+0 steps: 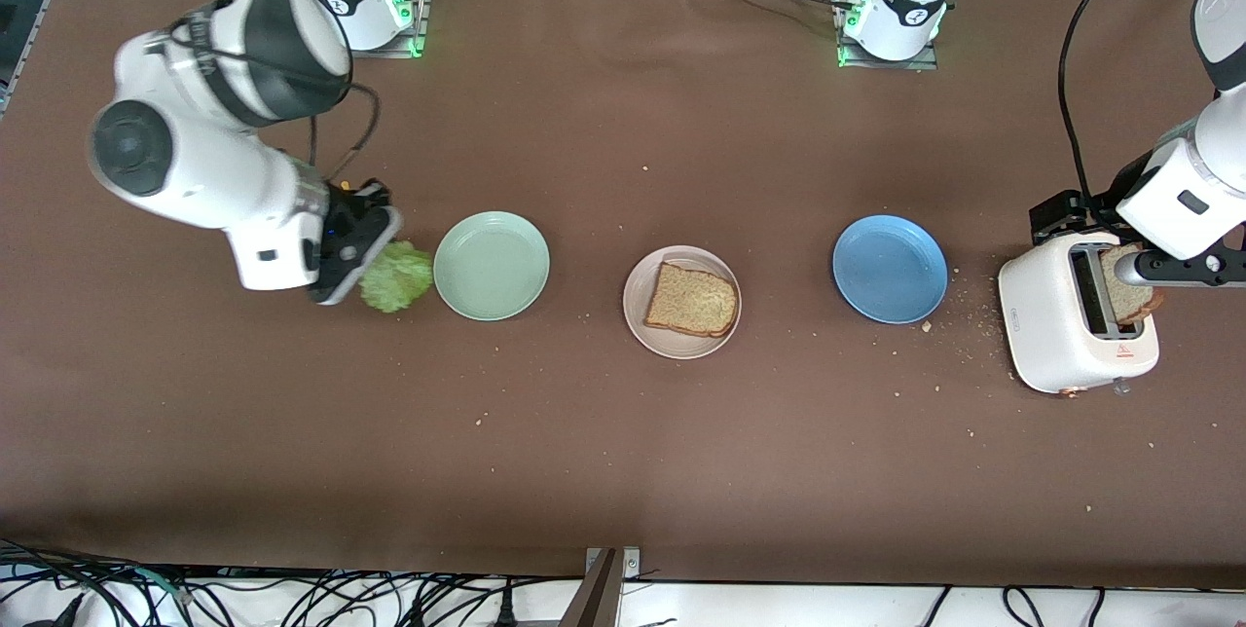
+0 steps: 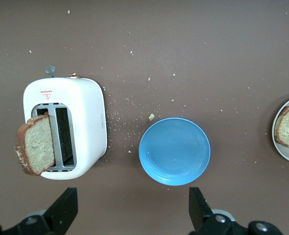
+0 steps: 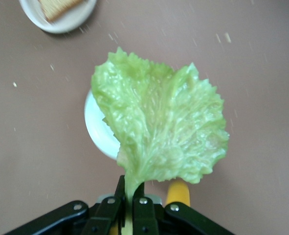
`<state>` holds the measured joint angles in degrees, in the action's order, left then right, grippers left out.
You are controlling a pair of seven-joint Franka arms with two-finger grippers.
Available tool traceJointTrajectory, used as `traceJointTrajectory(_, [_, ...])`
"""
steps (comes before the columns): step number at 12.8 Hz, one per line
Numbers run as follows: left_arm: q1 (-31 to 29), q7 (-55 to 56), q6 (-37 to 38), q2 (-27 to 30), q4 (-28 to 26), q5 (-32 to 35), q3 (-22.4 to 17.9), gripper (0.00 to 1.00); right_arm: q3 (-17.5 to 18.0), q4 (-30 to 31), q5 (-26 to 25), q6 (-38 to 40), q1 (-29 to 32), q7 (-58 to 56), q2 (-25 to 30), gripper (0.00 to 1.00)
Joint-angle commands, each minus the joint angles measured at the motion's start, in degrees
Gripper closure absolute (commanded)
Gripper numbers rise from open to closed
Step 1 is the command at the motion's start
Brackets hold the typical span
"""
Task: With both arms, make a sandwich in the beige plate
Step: 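Carry the lettuce leaf over the bread on the beige plate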
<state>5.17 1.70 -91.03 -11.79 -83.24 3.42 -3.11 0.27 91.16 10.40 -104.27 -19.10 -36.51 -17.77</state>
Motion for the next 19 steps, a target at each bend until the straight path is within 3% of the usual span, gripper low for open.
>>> traceJointTrajectory(1, [0.45,-0.20,0.15,-0.43,1.24,2.03,0.12,0.00,2.97,-0.72,0.14,-7.58,-4.26,1.16,-3.57,1.00])
traceJointTrajectory(7, [0.19,-0.46,0.68,-0.08,4.76,5.45,0.39,0.00,2.98,-1.94,0.23,-26.65,-13.33,5.46,-12.88,1.00])
traceJointTrajectory(10, [0.28,-0.03,0.68,-0.25,4.58,4.76,0.04,0.00,2.98,-8.26,0.32,-31.85,-15.88,7.50,-19.82,1.00])
traceJointTrajectory(14, [0.37,-0.37,0.41,-3.58,4.49,3.26,-0.14,0.00,2.80,-10.11,-0.03,-48.09,-21.33,14.45,-27.99,1.00])
traceJointTrajectory(16, [0.45,-0.11,0.41,-4.64,4.49,1.68,-0.14,0.00,2.63,-14.93,0.05,-49.97,-23.17,15.50,-32.74,1.00])
traceJointTrajectory(19, [0.45,-0.20,0.41,-4.82,4.58,1.50,-0.05,0.00,-0.35,-16.19,-1.09,-52.86,-26.95,18.14,-35.39,1.00])
